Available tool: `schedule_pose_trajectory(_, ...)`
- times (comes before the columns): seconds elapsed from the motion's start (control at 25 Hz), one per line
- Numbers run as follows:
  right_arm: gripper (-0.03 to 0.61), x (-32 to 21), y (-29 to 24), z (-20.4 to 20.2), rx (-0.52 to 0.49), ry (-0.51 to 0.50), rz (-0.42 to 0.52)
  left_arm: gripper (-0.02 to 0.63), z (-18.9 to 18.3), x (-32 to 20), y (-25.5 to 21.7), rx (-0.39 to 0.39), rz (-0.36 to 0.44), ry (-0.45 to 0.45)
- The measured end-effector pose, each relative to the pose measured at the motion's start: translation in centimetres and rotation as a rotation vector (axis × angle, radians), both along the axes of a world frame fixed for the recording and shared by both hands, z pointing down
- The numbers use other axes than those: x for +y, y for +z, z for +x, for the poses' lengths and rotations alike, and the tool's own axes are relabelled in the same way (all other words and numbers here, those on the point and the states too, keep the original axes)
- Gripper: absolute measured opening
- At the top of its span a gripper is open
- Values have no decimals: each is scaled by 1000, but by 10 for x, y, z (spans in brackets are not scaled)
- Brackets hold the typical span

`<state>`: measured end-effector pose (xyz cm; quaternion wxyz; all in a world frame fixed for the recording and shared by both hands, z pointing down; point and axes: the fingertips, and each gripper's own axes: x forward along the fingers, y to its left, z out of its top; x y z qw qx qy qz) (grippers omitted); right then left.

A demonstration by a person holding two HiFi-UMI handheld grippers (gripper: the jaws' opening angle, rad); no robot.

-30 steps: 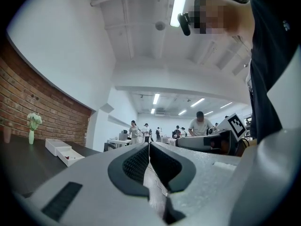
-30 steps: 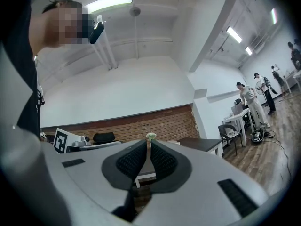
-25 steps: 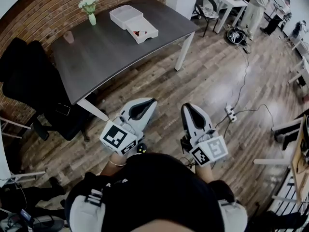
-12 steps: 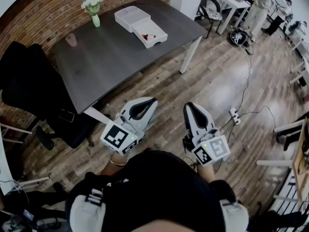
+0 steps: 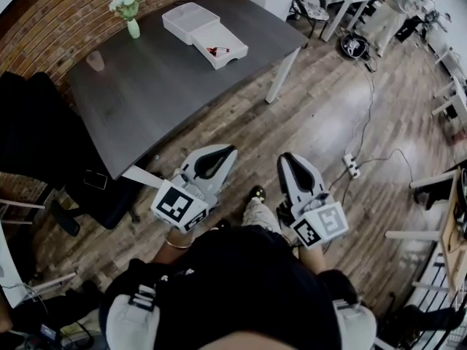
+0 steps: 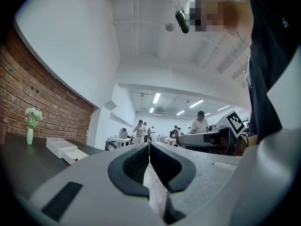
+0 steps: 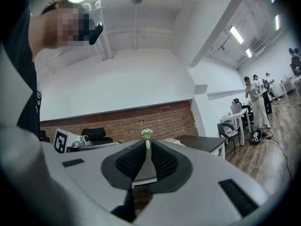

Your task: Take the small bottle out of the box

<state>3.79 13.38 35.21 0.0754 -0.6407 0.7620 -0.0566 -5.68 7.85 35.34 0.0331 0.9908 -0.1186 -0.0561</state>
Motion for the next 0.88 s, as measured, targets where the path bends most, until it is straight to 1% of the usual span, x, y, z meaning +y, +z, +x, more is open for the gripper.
schedule_pose_trajectory(0.16,40,-17,4,12,-12,-7,-9,4,7,-14,2,-7,-12,-13)
schedule_pose_trajectory(0.36,44,-54,1,27,-15,-62,11,3,19,-42,2,-7,2,-61)
schedule_pose_trajectory(0.64,51,-108,14,65,-43,-102,-10,3,53,-93,5,-22,7,-100)
schedule_pose_trajectory(0.76,52,-133,19,81,-57,-115,-16,3,70,-114,12,-43,-8,-105)
schedule_pose_trajectory(0.88,54,-159,19,97,-63,-133,-17,3,86,-137,7,-40,6,-116)
